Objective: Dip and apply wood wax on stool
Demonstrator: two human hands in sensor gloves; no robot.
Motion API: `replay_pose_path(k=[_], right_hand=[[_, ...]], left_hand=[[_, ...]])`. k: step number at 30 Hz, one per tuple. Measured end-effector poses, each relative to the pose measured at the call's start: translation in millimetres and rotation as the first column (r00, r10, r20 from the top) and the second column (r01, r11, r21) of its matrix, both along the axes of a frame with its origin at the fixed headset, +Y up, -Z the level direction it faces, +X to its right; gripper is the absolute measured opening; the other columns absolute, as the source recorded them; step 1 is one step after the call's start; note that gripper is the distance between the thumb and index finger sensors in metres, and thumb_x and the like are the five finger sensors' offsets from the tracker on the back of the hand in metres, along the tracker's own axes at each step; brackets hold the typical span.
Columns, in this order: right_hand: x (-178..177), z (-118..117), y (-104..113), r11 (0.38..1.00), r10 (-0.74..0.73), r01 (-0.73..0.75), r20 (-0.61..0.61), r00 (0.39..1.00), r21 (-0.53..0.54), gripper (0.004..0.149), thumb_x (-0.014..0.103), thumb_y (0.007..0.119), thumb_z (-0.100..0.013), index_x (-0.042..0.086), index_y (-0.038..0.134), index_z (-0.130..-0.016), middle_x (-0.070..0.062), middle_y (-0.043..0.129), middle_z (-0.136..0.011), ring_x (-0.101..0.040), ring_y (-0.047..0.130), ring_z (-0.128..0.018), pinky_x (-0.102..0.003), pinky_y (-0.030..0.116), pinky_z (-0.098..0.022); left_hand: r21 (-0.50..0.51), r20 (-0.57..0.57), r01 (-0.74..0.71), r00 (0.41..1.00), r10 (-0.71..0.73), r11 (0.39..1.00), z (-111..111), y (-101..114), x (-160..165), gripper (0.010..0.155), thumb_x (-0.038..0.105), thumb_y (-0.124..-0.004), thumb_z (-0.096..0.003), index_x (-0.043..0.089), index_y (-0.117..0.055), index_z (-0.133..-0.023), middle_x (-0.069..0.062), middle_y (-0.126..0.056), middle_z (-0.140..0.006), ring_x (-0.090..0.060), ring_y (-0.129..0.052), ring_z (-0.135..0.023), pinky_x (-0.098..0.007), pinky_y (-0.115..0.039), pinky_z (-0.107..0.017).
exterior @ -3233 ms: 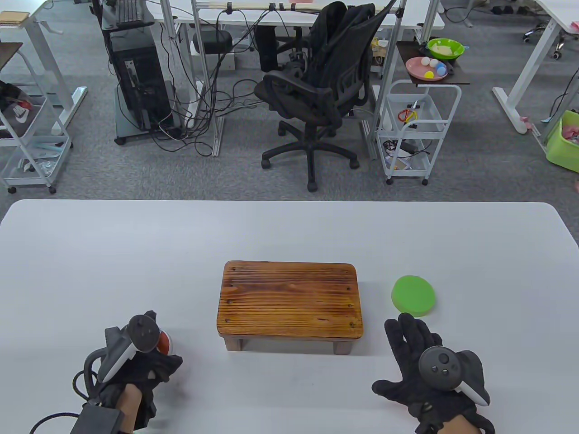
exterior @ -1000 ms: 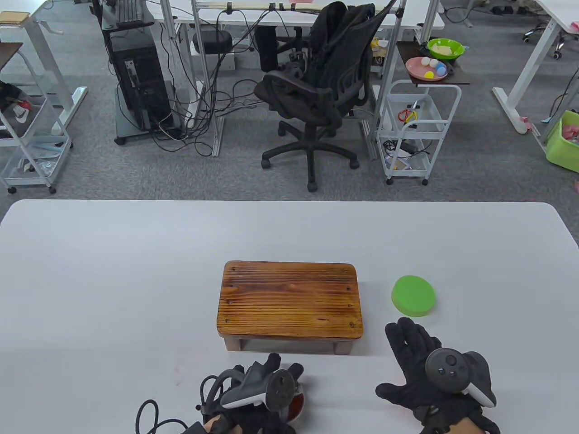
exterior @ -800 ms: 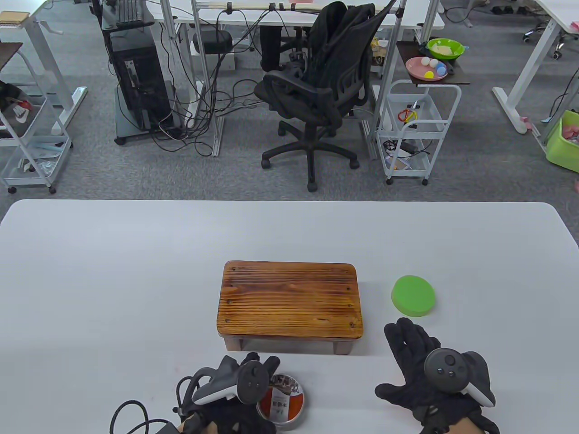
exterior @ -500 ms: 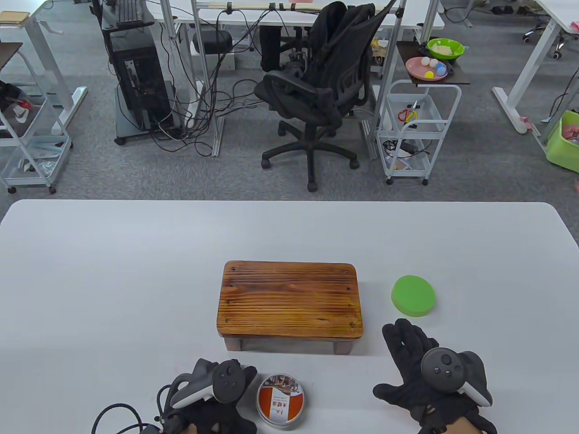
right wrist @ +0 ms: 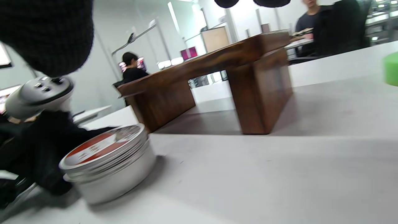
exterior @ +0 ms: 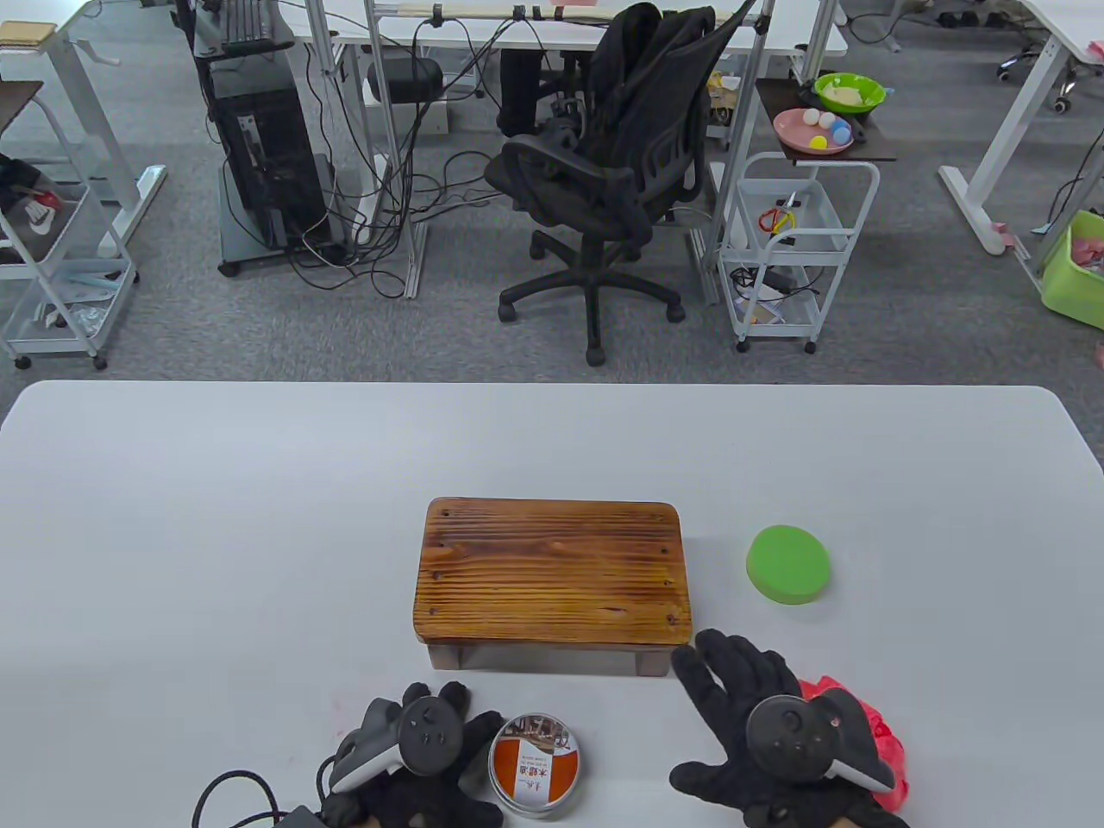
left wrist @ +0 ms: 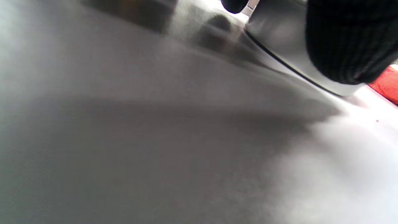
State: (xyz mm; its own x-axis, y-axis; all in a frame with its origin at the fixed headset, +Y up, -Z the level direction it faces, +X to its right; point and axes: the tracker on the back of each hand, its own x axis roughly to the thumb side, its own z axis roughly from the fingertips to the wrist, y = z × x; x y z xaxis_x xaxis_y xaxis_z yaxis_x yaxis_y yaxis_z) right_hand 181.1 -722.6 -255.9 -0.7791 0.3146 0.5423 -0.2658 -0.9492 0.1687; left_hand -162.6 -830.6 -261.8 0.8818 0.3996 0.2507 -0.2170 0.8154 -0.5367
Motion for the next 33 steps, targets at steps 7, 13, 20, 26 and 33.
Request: replay_pose_path(k=[7,13,20,26,33], right_hand=[[-83,17,-10,0.993,0.119,-0.122,-0.169,0.978,-0.006,0.106,0.075,0.083,-0.03,0.032,0.029,-0.11,-0.017,0.039,-0.118,-0.049,0.053,-0.101,-0.072,0.048,-0.072],[-134,13,-29,0.968,0.231,-0.237,-0.075,0.97,-0.082,0.109,0.081,0.081,-0.028,0.029,0.031,-0.109,-0.024,0.04,-0.113,-0.054,0.059,-0.094,-0.073,0.056,-0.064],[-158,6,-49,0.939,0.297,-0.286,0.03,0.954,-0.191,0.107,0.08,0.087,-0.032,0.019,0.039,-0.106,-0.026,0.052,-0.102,-0.058,0.07,-0.082,-0.068,0.067,-0.055],[-158,5,-52,0.951,0.287,-0.273,0.084,0.954,-0.145,0.097,0.071,0.088,-0.038,0.019,0.04,-0.104,-0.022,0.06,-0.096,-0.051,0.074,-0.079,-0.065,0.069,-0.055],[-161,7,-51,0.958,0.275,-0.264,0.092,0.957,-0.112,0.094,0.068,0.09,-0.038,0.017,0.045,-0.104,-0.02,0.066,-0.094,-0.05,0.078,-0.076,-0.063,0.071,-0.055]], left_hand=[[-0.022,0.005,-0.005,1.0,0.005,1.0,-1,-5,2,0.082,0.074,-0.083,-0.0439,0.049,-0.035,-0.105,-0.01,0.004,-0.119,-0.053,0.01,-0.1,-0.08,-0.005,-0.061],[-0.029,0.015,0.004,1.0,-0.003,1.0,-1,-6,4,0.082,0.074,-0.082,-0.0447,0.048,-0.033,-0.105,-0.009,0.007,-0.118,-0.053,0.012,-0.099,-0.08,-0.003,-0.06],[-0.036,0.022,0.011,1.0,-0.01,0.999,-1,-5,4,0.082,0.075,-0.08,-0.0456,0.049,-0.031,-0.106,-0.009,0.009,-0.118,-0.052,0.013,-0.099,-0.08,-0.002,-0.06],[-0.039,0.022,0.013,1.0,-0.012,0.999,0,-5,5,0.079,0.074,-0.078,-0.0474,0.049,-0.03,-0.105,-0.008,0.009,-0.118,-0.051,0.014,-0.099,-0.08,-0.002,-0.06],[-0.044,0.02,0.016,1.0,-0.015,0.999,-1,-6,6,0.078,0.075,-0.078,-0.0474,0.051,-0.031,-0.105,-0.005,0.009,-0.118,-0.05,0.014,-0.099,-0.079,-0.002,-0.061]])
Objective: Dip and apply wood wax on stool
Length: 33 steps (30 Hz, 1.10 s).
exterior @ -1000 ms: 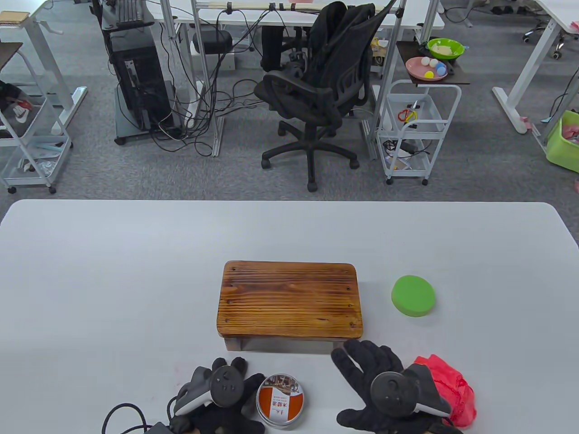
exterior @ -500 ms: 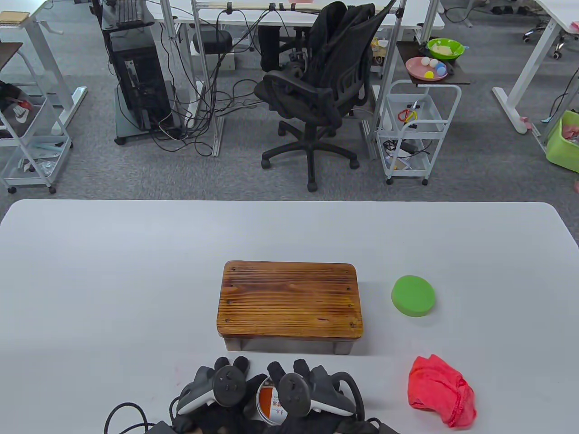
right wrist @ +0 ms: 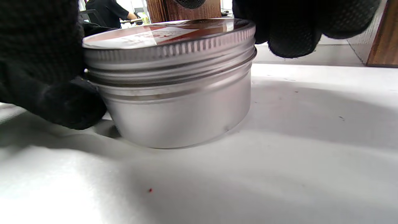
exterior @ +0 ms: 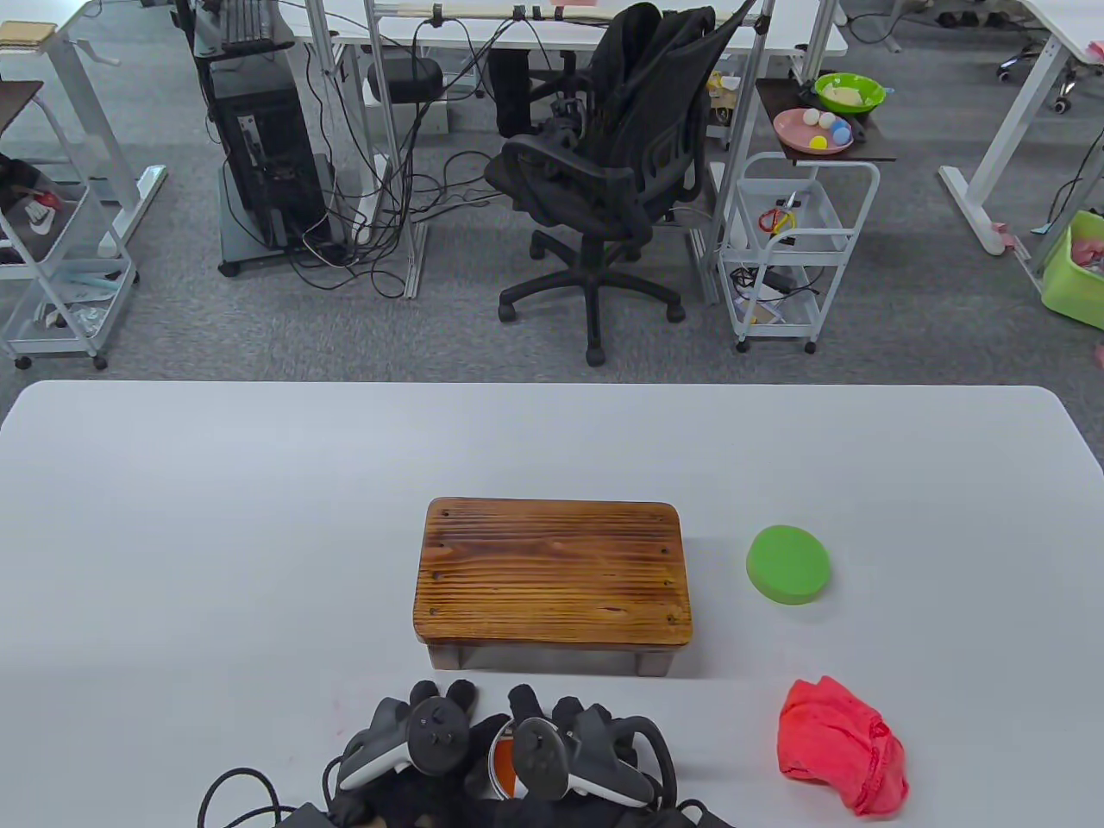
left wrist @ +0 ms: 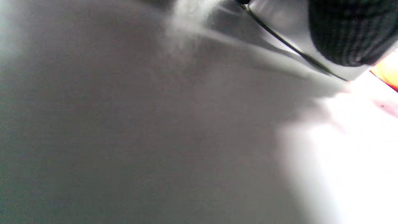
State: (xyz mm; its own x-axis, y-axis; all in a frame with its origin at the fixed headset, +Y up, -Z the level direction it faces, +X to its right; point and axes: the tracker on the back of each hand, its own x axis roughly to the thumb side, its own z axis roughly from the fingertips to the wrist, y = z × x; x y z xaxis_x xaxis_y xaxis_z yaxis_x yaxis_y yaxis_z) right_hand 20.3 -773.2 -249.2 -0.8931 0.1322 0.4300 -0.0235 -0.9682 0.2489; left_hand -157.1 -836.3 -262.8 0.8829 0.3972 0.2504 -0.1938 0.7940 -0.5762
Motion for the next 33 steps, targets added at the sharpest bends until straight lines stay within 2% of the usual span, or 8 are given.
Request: replay_pose_path(k=[17,19,21,25,27,33], right_hand=[[1.8,-4.6,-1.3,0.997,-0.032,0.03,-0.032,0.999,-0.076,0.098,0.062,0.096,-0.037,0.016,0.042,-0.104,-0.021,0.057,-0.098,-0.052,0.071,-0.082,-0.063,0.068,-0.059],[2.6,-4.7,-1.1,0.996,-0.022,0.02,-0.021,1.0,-0.086,0.101,0.065,0.096,-0.036,0.017,0.039,-0.105,-0.023,0.055,-0.1,-0.055,0.069,-0.082,-0.065,0.067,-0.058],[3.6,-3.6,-1.7,0.996,0.014,-0.013,0.012,1.0,-0.085,0.106,0.072,0.096,-0.032,0.02,0.039,-0.105,-0.025,0.052,-0.103,-0.059,0.068,-0.081,-0.069,0.065,-0.056],[1.1,-1.6,0.8,0.999,0.02,-0.019,0.047,0.999,-0.031,0.106,0.076,0.091,-0.033,0.018,0.038,-0.106,-0.026,0.06,-0.098,-0.055,0.077,-0.075,-0.064,0.072,-0.051],[-1.9,-1.0,1.2,1.0,0.02,-0.02,0.05,0.999,-0.01,0.104,0.073,0.09,-0.035,0.016,0.039,-0.106,-0.024,0.066,-0.093,-0.053,0.08,-0.073,-0.062,0.075,-0.05],[-3.3,-1.6,0.1,1.0,0.011,-0.01,0.034,0.999,-0.01,0.099,0.068,0.091,-0.037,0.016,0.041,-0.105,-0.023,0.066,-0.092,-0.052,0.08,-0.072,-0.061,0.075,-0.051]], left_hand=[[-0.006,0.001,0.005,1.0,-0.005,1.0,-1.3,-0.5,1.5,0.075,0.075,-0.077,-0.049,0.053,-0.031,-0.104,-0.004,0.009,-0.119,-0.048,0.015,-0.1,-0.078,-0.001,-0.061],[-0.007,0.003,0.007,1.0,-0.007,1.0,-1.1,-0.5,1.6,0.075,0.075,-0.076,-0.0494,0.053,-0.03,-0.104,-0.004,0.01,-0.118,-0.048,0.016,-0.099,-0.078,-0.001,-0.061],[-0.007,0.004,0.006,1.0,-0.006,1.0,-0.9,-0.4,1.6,0.075,0.075,-0.076,-0.0495,0.052,-0.03,-0.104,-0.005,0.01,-0.118,-0.048,0.015,-0.099,-0.078,-0.001,-0.061],[-0.004,-0.001,0.003,1.0,-0.003,1.0,-0.4,-0.4,1.2,0.075,0.075,-0.076,-0.0498,0.052,-0.03,-0.105,-0.005,0.009,-0.118,-0.049,0.015,-0.099,-0.078,-0.002,-0.061],[-0.005,-0.001,0.004,1.0,-0.004,1.0,-0.3,-0.7,1.3,0.074,0.075,-0.075,-0.0503,0.052,-0.03,-0.105,-0.005,0.01,-0.118,-0.049,0.015,-0.099,-0.078,-0.001,-0.061],[-0.004,-0.004,0.004,1.0,-0.004,1.0,-0.5,-1.0,1.7,0.073,0.075,-0.076,-0.0501,0.053,-0.031,-0.104,-0.005,0.009,-0.118,-0.049,0.015,-0.099,-0.078,-0.001,-0.061]])
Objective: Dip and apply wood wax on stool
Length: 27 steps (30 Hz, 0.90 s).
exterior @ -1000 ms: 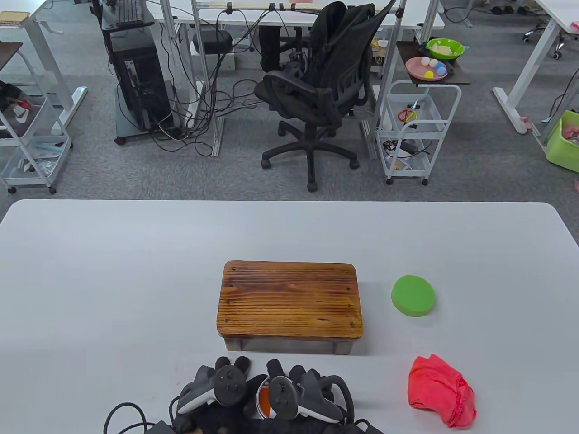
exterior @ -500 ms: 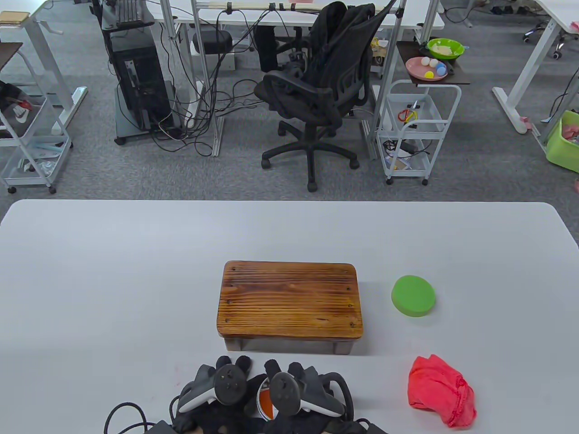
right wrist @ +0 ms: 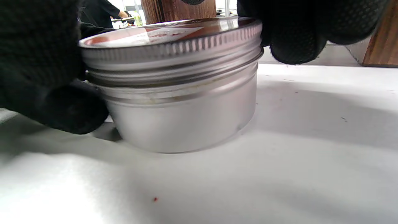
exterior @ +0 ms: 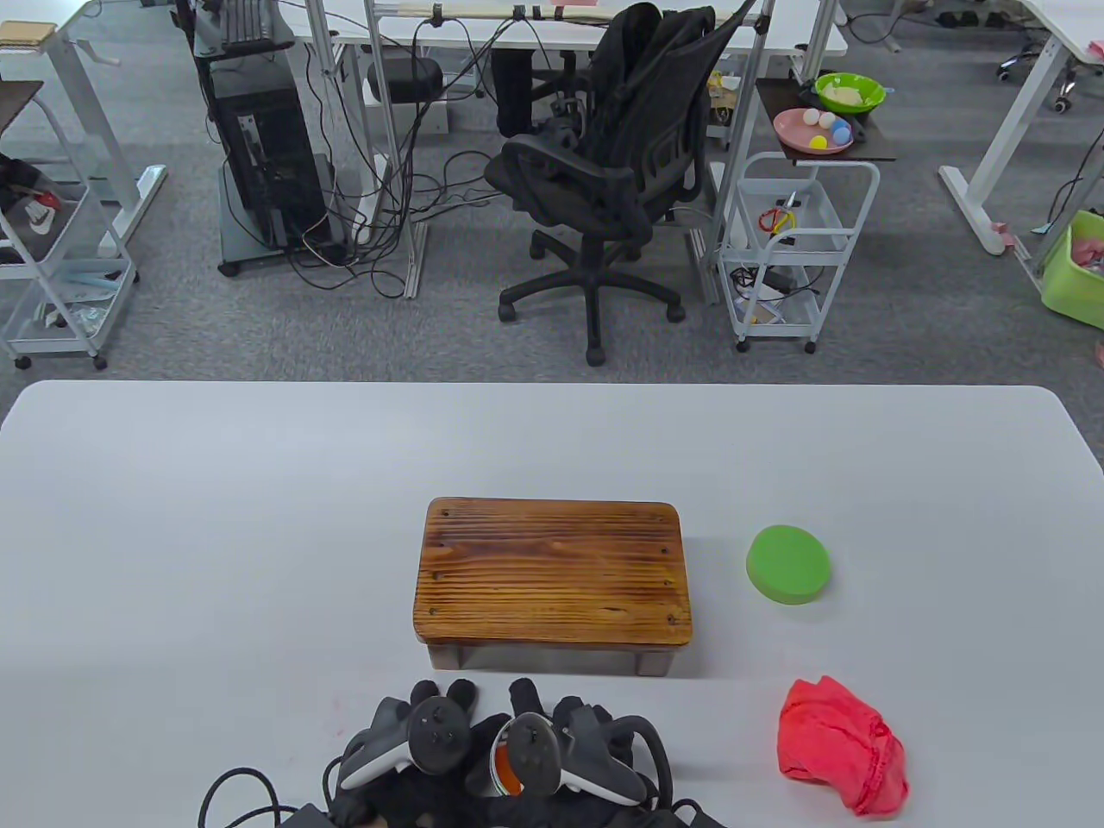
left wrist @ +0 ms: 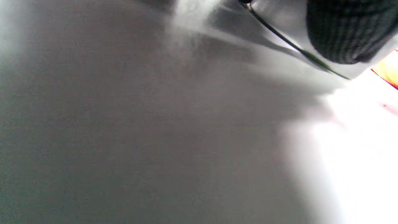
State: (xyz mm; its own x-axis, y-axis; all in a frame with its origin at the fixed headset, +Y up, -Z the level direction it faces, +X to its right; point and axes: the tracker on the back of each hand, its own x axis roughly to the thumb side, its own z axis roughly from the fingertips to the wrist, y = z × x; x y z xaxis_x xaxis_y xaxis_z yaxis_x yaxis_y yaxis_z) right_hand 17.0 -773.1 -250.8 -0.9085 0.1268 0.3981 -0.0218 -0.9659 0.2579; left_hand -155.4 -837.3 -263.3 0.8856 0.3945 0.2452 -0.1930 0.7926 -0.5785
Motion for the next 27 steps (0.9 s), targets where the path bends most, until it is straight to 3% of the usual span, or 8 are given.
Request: replay_pose_path(k=[15,19,22,27], right_hand=[[4.0,-4.6,-1.2,0.997,-0.021,0.016,-0.067,0.998,-0.072,0.097,0.062,0.095,-0.038,0.019,0.039,-0.105,-0.018,0.056,-0.102,-0.056,0.068,-0.085,-0.065,0.066,-0.06],[5.1,-2.7,0.1,0.999,0.032,-0.032,0.003,0.999,-0.026,0.105,0.075,0.09,-0.033,0.019,0.038,-0.106,-0.025,0.057,-0.101,-0.058,0.076,-0.077,-0.065,0.072,-0.053],[3.3,-1.7,-0.7,0.998,0.061,-0.06,0.024,0.998,-0.021,0.103,0.075,0.089,-0.034,0.018,0.042,-0.104,-0.026,0.064,-0.095,-0.05,0.083,-0.068,-0.061,0.077,-0.047],[0.2,-0.6,-1.1,0.999,0.048,-0.048,0.011,0.999,0.0,0.098,0.071,0.089,-0.036,0.016,0.044,-0.104,-0.024,0.066,-0.093,-0.051,0.083,-0.067,-0.06,0.077,-0.048]], left_hand=[[-0.004,-0.001,0.004,1.0,-0.004,1.0,-0.6,-0.5,1.2,0.07,0.076,-0.073,-0.0519,0.055,-0.031,-0.103,-0.004,0.01,-0.119,-0.048,0.016,-0.099,-0.078,-0.001,-0.061],[-0.003,0.0,0.004,1.0,-0.004,1.0,-0.4,-0.6,1.5,0.071,0.076,-0.073,-0.0521,0.054,-0.03,-0.104,-0.005,0.01,-0.118,-0.048,0.016,-0.099,-0.078,-0.001,-0.061],[-0.003,0.001,0.003,1.0,-0.003,1.0,-0.4,-0.8,1.7,0.071,0.076,-0.073,-0.0521,0.054,-0.03,-0.104,-0.005,0.01,-0.118,-0.049,0.016,-0.099,-0.078,-0.001,-0.061],[-0.004,0.0,0.004,1.0,-0.004,1.0,-0.5,-1.1,2.2,0.07,0.076,-0.073,-0.0531,0.054,-0.03,-0.104,-0.005,0.011,-0.118,-0.049,0.016,-0.099,-0.078,0.0,-0.061]])
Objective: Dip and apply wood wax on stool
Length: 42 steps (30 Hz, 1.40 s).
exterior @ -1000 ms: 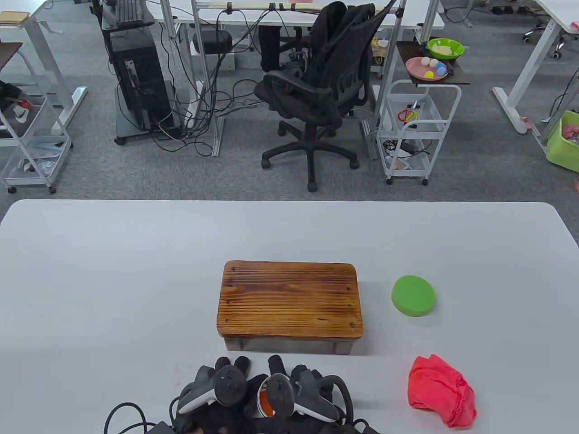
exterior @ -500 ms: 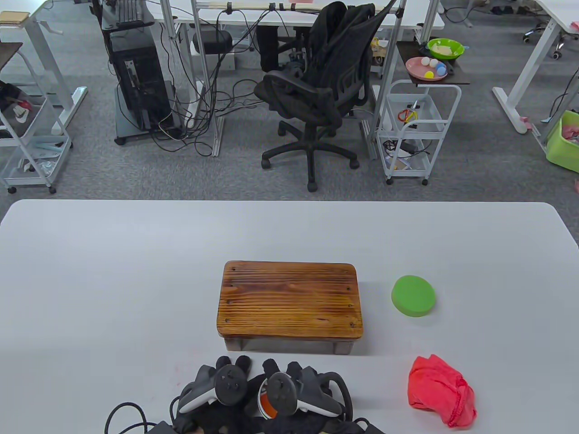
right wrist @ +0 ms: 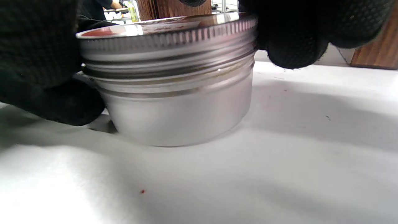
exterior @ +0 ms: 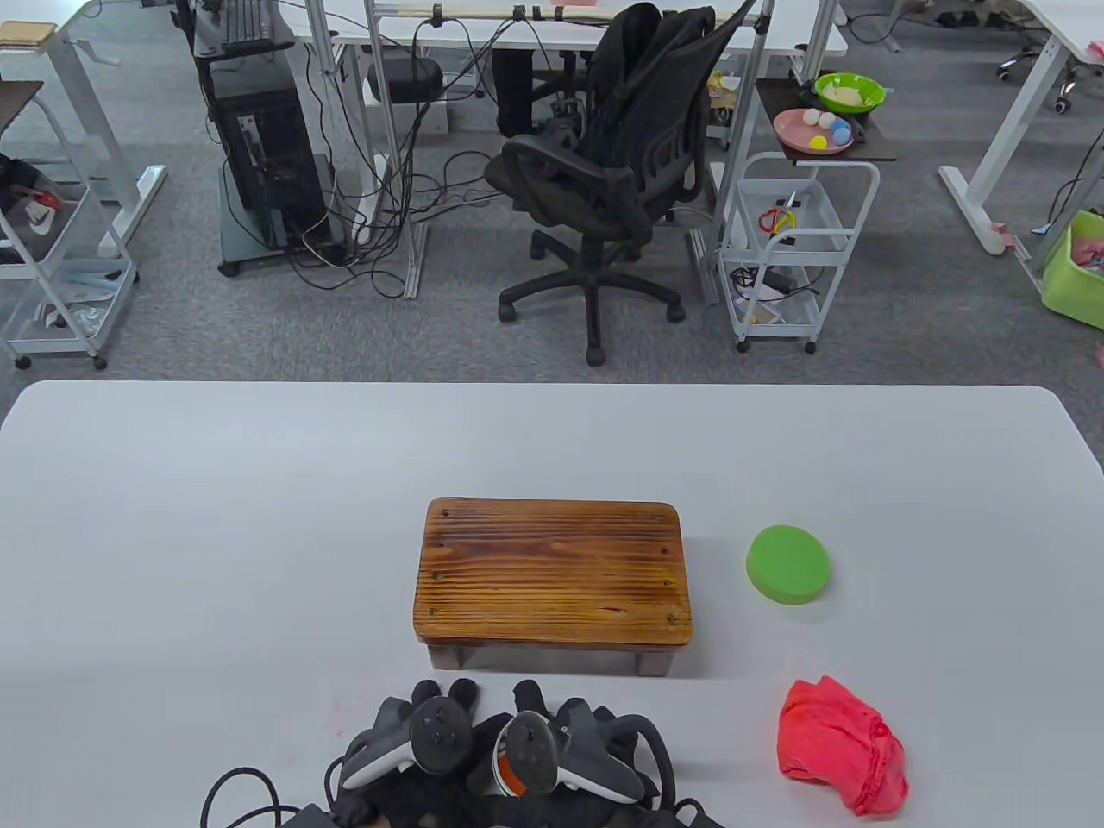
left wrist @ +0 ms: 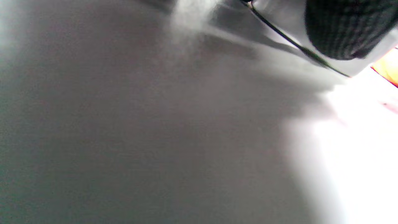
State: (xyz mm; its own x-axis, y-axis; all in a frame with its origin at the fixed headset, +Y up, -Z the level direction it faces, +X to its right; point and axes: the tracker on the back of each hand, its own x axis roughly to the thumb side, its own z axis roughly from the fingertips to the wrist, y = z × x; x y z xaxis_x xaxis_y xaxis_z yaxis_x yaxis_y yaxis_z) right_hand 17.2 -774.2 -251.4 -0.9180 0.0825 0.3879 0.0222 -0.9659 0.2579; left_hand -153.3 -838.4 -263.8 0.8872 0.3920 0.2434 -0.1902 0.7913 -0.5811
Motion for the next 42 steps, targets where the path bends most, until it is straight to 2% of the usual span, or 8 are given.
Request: replay_pose_path(k=[8,15,17,20,23,31,38,42], right_hand=[[0.5,-2.1,-1.6,0.999,-0.032,0.031,-0.033,0.999,-0.043,0.094,0.065,0.093,-0.038,0.017,0.045,-0.104,-0.021,0.061,-0.098,-0.053,0.077,-0.074,-0.06,0.073,-0.054],[3.5,-5.2,-0.1,0.992,-0.043,0.037,-0.045,0.998,-0.12,0.096,0.061,0.096,-0.038,0.018,0.041,-0.105,-0.021,0.055,-0.103,-0.059,0.071,-0.079,-0.066,0.068,-0.056],[4.6,-4.0,0.7,0.994,-0.042,0.04,-0.019,0.999,-0.097,0.104,0.069,0.096,-0.035,0.018,0.039,-0.105,-0.024,0.055,-0.102,-0.06,0.073,-0.077,-0.066,0.07,-0.053],[3.0,-1.6,3.1,1.0,-0.013,0.014,0.01,1.0,-0.025,0.106,0.073,0.093,-0.034,0.017,0.039,-0.106,-0.027,0.062,-0.097,-0.054,0.08,-0.072,-0.063,0.076,-0.049],[0.0,-1.3,1.5,1.0,-0.009,0.009,0.022,1.0,-0.008,0.102,0.071,0.091,-0.036,0.015,0.042,-0.105,-0.025,0.067,-0.092,-0.051,0.083,-0.069,-0.06,0.077,-0.048],[-1.5,-1.9,-0.1,0.999,-0.035,0.035,-0.016,0.999,-0.017,0.095,0.064,0.093,-0.039,0.015,0.046,-0.104,-0.022,0.065,-0.094,-0.052,0.079,-0.073,-0.059,0.075,-0.053],[-0.3,-4.3,-0.7,0.994,-0.058,0.054,-0.041,0.997,-0.093,0.097,0.057,0.099,-0.038,0.015,0.044,-0.105,-0.022,0.057,-0.101,-0.058,0.069,-0.082,-0.067,0.066,-0.059],[3.3,-3.6,-0.8,0.997,-0.037,0.037,0.009,0.999,-0.063,0.104,0.07,0.093,-0.036,0.017,0.039,-0.106,-0.027,0.054,-0.102,-0.063,0.07,-0.079,-0.066,0.071,-0.053]], left_hand=[[0.0,0.0,0.0,1.0,0.0,1.0,-0.4,-0.2,1.0,0.071,0.075,-0.073,-0.0524,0.054,-0.03,-0.104,-0.004,0.01,-0.118,-0.048,0.016,-0.099,-0.078,0.0,-0.061],[-0.003,0.003,0.002,1.0,-0.002,1.0,-0.4,-0.3,1.2,0.071,0.075,-0.073,-0.0525,0.054,-0.029,-0.104,-0.005,0.011,-0.118,-0.049,0.017,-0.099,-0.078,0.0,-0.06],[-0.003,0.005,0.002,1.0,-0.002,1.0,-0.1,-0.3,1.2,0.071,0.076,-0.073,-0.0527,0.054,-0.029,-0.104,-0.006,0.012,-0.118,-0.049,0.017,-0.099,-0.078,0.0,-0.06],[-0.003,0.006,0.002,1.0,-0.002,1.0,0.1,-0.4,1.3,0.072,0.076,-0.072,-0.0528,0.053,-0.028,-0.104,-0.006,0.011,-0.118,-0.049,0.017,-0.098,-0.078,0.0,-0.06],[-0.002,0.006,0.002,1.0,-0.002,1.0,0.1,-0.5,1.3,0.072,0.076,-0.072,-0.0529,0.053,-0.028,-0.104,-0.006,0.012,-0.118,-0.049,0.017,-0.098,-0.078,0.0,-0.06],[0.002,0.002,-0.002,1.0,0.002,1.0,-0.1,-0.6,2.2,0.071,0.075,-0.073,-0.0529,0.053,-0.03,-0.104,-0.006,0.01,-0.118,-0.049,0.016,-0.099,-0.079,-0.001,-0.06],[-0.001,0.005,0.001,1.0,-0.001,1.0,0.1,-0.9,2.7,0.071,0.076,-0.072,-0.0532,0.053,-0.029,-0.104,-0.006,0.011,-0.118,-0.049,0.016,-0.099,-0.078,0.0,-0.06],[-0.005,0.011,0.004,1.0,-0.004,1.0,0.9,-1.1,3.2,0.072,0.076,-0.071,-0.0534,0.052,-0.026,-0.105,-0.007,0.013,-0.117,-0.049,0.017,-0.098,-0.078,0.0,-0.06]])
